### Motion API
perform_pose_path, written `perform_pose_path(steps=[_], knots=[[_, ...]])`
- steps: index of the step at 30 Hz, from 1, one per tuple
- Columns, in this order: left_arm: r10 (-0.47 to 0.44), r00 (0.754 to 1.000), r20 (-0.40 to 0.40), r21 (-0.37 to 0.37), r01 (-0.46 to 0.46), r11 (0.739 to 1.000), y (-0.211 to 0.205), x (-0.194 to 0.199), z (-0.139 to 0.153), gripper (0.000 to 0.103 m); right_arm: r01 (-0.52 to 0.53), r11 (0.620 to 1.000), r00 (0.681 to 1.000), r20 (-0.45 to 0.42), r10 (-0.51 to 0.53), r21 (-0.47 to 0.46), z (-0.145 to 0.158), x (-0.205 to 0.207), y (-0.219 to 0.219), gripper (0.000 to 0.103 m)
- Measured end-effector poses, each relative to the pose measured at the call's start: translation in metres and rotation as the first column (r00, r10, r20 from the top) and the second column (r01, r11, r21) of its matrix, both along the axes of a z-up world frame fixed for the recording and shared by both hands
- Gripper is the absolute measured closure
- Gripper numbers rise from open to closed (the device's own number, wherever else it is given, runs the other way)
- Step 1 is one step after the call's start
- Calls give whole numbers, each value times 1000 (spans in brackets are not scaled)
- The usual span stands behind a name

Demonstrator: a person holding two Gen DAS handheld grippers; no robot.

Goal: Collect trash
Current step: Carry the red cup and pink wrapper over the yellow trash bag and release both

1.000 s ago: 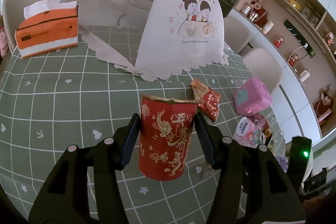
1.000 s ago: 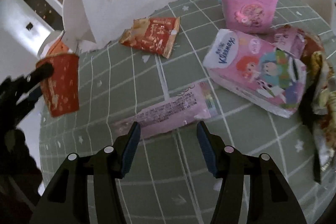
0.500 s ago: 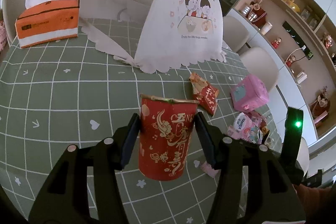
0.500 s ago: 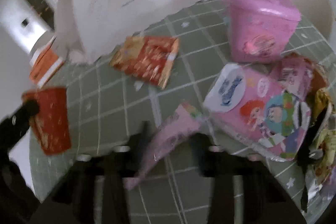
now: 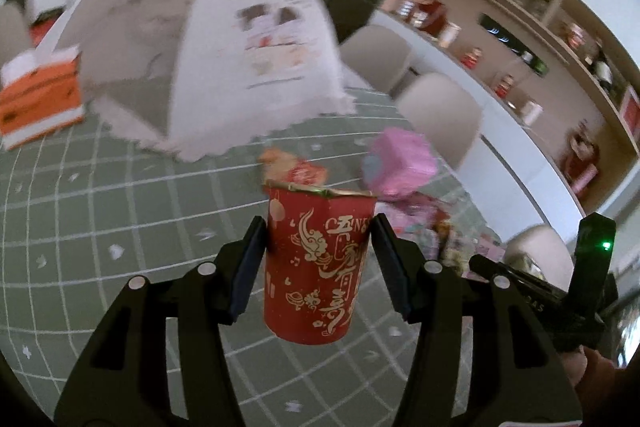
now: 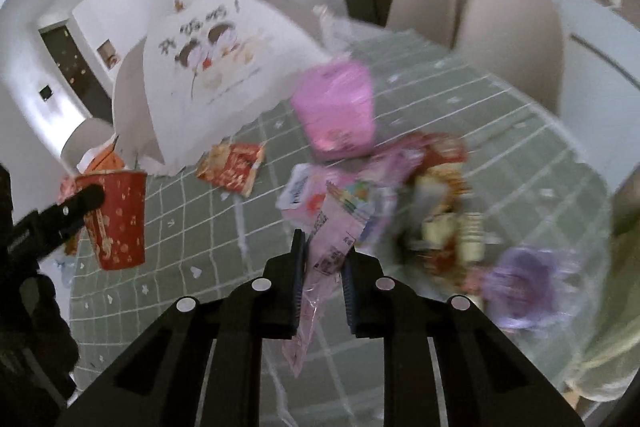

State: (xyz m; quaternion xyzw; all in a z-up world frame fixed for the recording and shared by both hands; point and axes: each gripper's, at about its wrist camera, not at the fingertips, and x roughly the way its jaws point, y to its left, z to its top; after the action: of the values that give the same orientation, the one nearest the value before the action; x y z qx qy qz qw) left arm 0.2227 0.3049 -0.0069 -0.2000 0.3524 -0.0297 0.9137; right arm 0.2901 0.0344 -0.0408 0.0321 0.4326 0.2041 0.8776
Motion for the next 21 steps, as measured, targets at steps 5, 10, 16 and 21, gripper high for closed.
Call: perform_pose_path(steps=[5,10,16,21], knots=[[-101,994,51,46,99,994,-49,8,27,51,46,998,992,119,-41,-39,34,-28,-48,85],[-186,976,117,85,177,981,-104,16,54,51,110,994,975,198,-104,-15,66,-41,-107,85],[-235,961,148,75,226,971,-170,24,71,51,167,986,959,232,-165,12,87,-40,-184,85],[-281,949,142,65,274,959,-231,38,78,51,214,977,938,276,-211,19,97,-43,-249,85]])
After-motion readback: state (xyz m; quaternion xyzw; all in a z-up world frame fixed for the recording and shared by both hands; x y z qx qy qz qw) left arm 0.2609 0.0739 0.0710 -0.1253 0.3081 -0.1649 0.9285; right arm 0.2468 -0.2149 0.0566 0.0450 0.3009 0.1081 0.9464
